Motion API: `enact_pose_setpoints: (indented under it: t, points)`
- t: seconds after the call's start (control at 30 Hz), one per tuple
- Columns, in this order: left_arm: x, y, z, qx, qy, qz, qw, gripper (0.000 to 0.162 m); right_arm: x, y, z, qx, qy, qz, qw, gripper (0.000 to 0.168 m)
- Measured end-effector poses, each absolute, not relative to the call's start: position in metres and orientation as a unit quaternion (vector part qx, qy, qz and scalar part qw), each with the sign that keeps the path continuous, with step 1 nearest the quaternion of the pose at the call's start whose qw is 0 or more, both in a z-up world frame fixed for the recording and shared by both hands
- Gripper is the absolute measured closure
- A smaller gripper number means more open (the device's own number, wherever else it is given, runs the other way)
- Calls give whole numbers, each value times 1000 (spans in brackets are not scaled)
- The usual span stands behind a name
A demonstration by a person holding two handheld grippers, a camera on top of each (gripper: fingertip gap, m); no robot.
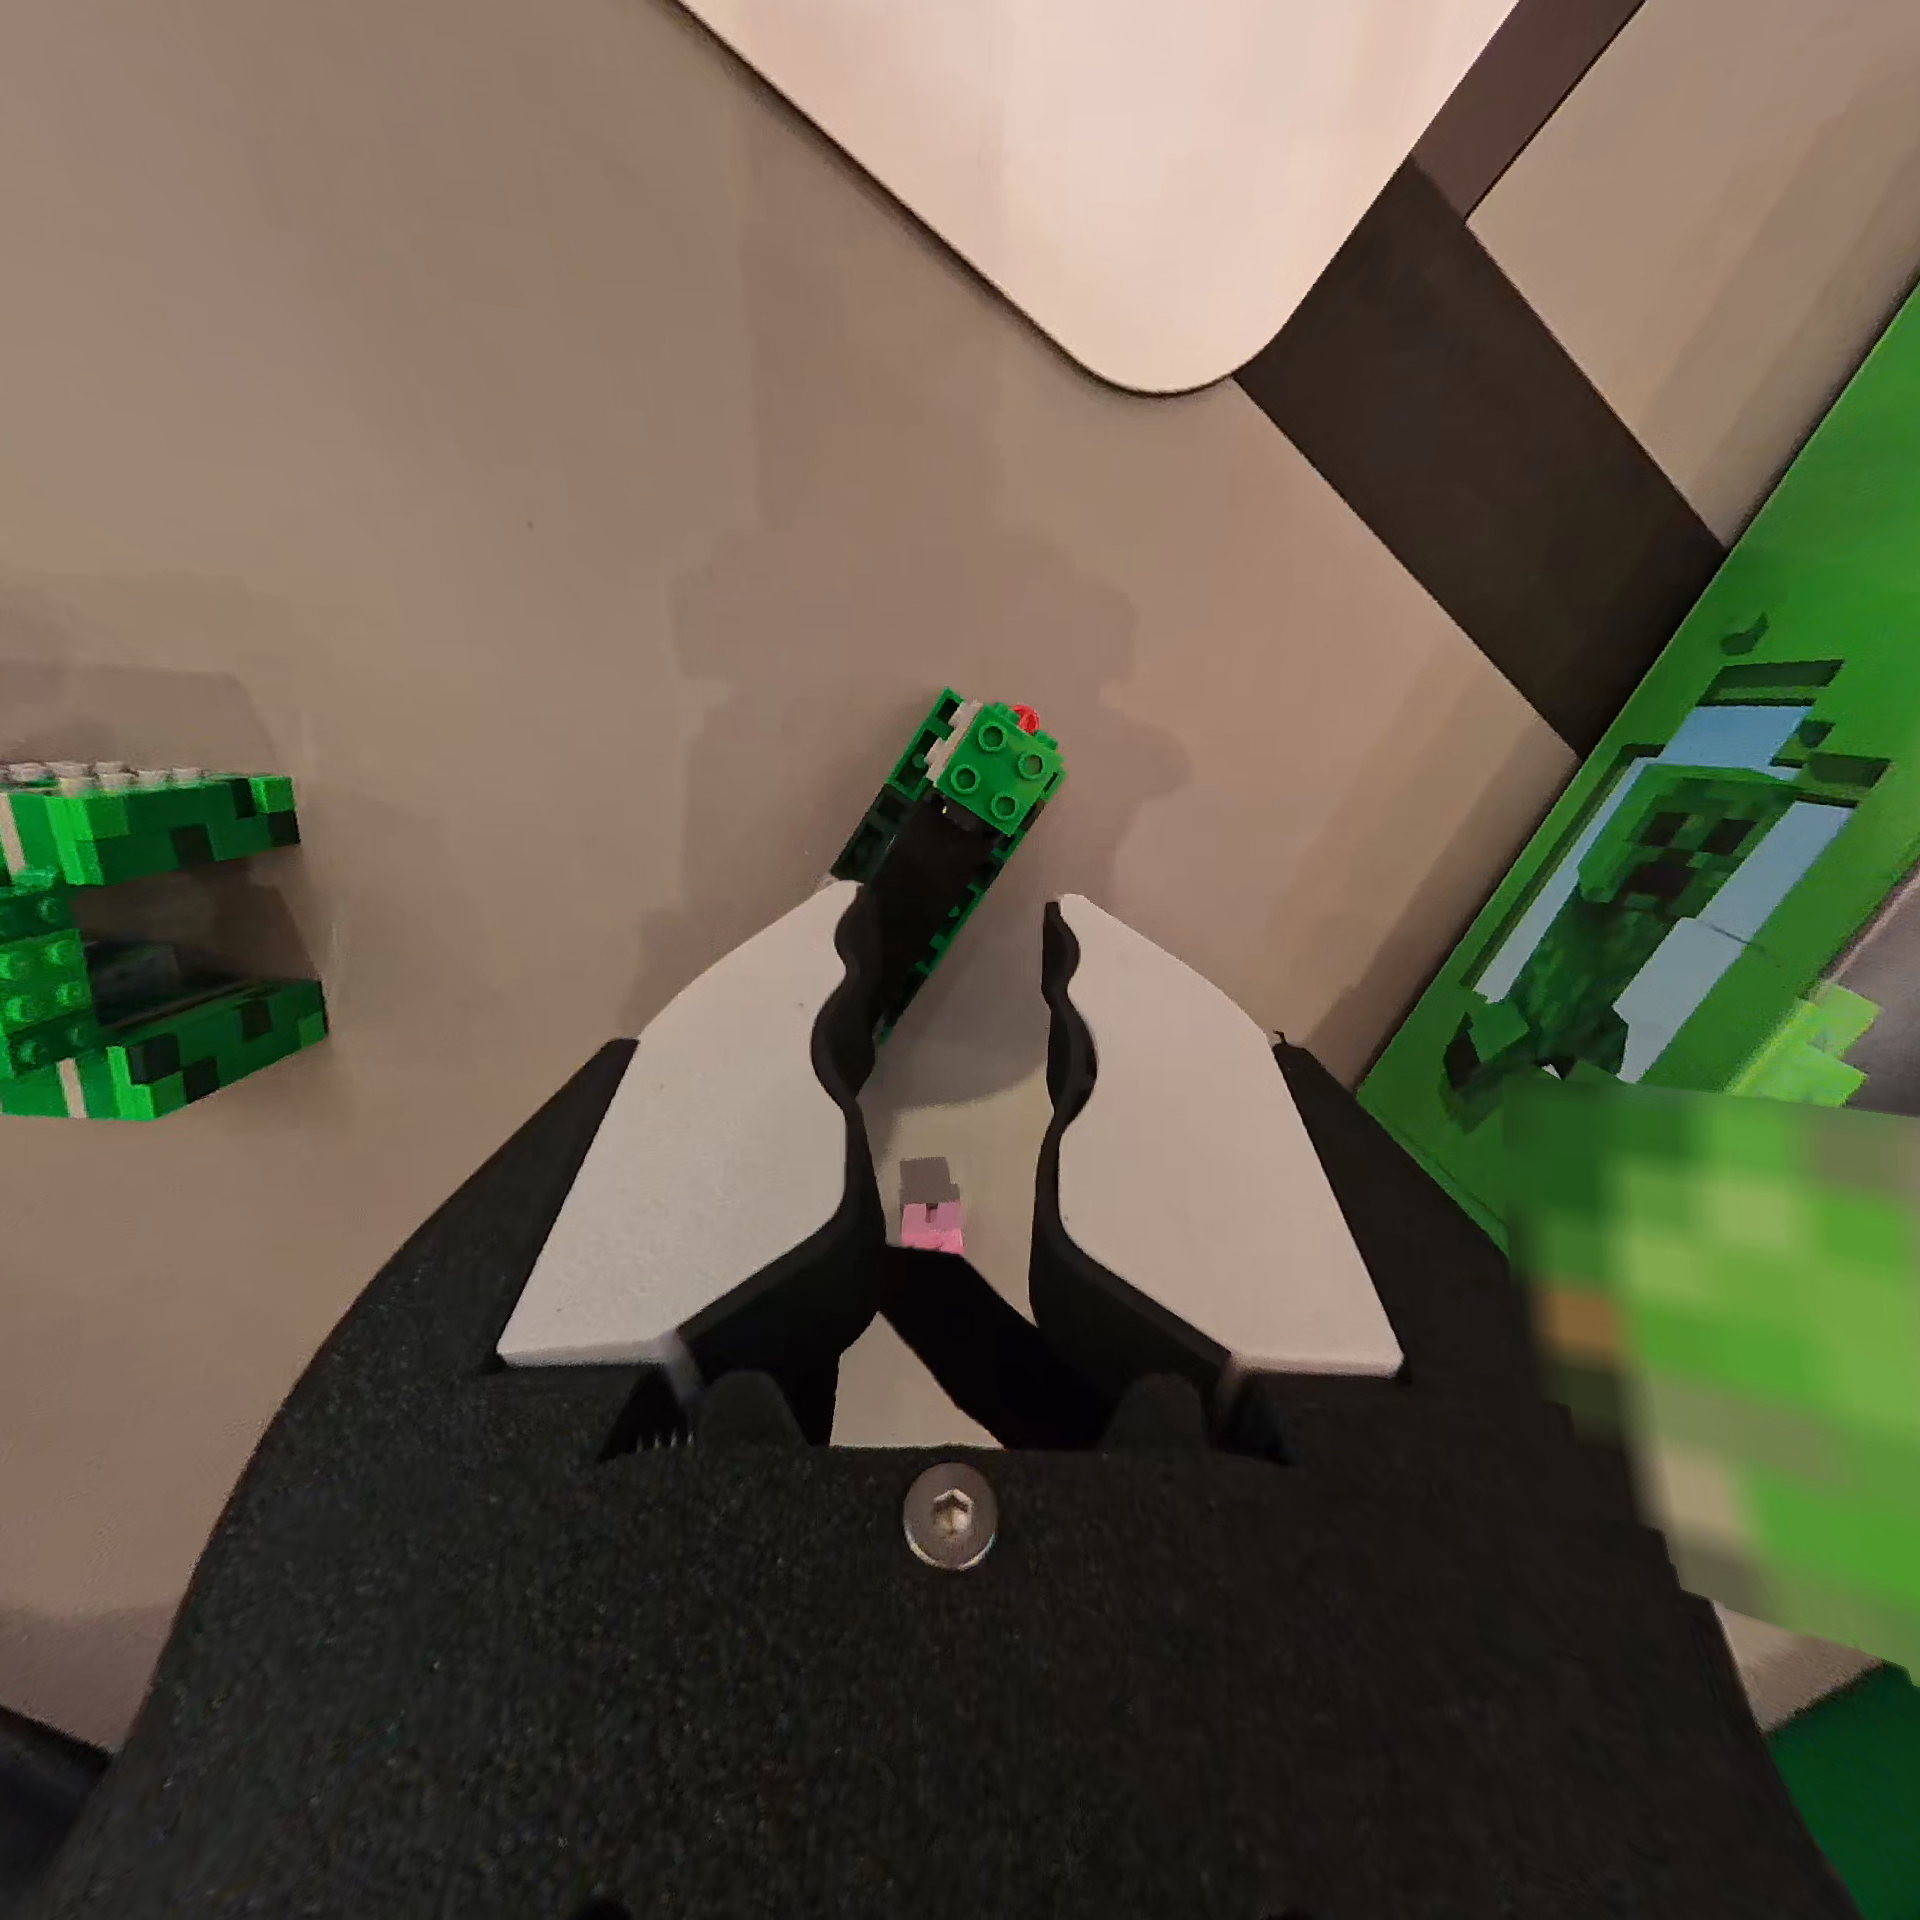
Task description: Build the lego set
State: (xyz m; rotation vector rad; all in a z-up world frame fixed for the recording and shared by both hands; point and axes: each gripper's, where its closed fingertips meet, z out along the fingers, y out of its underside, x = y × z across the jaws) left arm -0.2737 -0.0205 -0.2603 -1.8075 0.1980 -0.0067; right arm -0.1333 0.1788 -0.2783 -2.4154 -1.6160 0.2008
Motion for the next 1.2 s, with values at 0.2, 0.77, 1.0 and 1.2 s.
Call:
enact_pose_setpoints:
  t: [0.2,0.77,1.0,1.2]
  points:
    - [-275,-20,-264,-791,95,17,605,146,-126,178,-278,-822,-553,75,111,138]
    - [-270,-18,-264,-792,106,19,601,147,-136,174,-279,-847,-509,130,86,130]
    - [-269,-18,-265,-794,114,29,596,148,-132,172,-297,-857,-511,58,34,130]
    - [-269,-18,-267,-797,116,29,592,148,-135,172,-298,-846,-529,36,48,146]
